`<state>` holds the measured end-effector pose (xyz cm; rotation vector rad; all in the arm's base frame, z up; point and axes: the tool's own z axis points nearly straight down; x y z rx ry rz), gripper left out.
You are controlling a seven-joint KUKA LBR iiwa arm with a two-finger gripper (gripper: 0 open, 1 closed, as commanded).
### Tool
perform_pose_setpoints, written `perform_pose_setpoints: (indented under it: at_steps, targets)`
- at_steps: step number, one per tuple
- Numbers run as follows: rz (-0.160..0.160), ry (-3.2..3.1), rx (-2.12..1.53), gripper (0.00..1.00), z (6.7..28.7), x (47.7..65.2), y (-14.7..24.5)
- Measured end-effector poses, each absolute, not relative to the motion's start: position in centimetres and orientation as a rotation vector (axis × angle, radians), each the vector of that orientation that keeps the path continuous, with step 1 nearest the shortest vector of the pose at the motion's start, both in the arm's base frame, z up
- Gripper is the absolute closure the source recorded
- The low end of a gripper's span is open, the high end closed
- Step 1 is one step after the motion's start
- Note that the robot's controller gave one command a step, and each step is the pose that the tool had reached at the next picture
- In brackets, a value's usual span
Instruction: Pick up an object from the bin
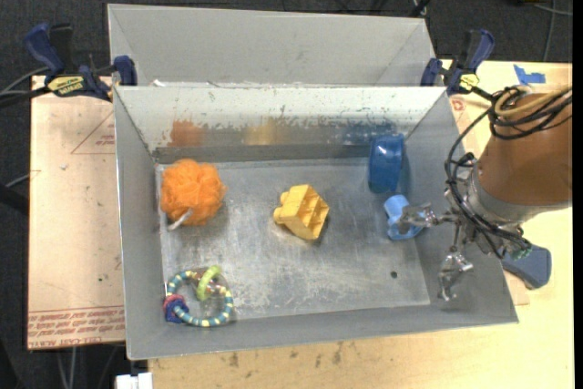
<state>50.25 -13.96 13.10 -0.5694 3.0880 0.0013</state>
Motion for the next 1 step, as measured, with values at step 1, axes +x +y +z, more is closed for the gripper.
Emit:
perform_pose_setpoints:
  at_steps: [1]
  targets:
    - [-0.005, 3.09, -0.514, 0.0, 10.02, 54.82, -13.66]
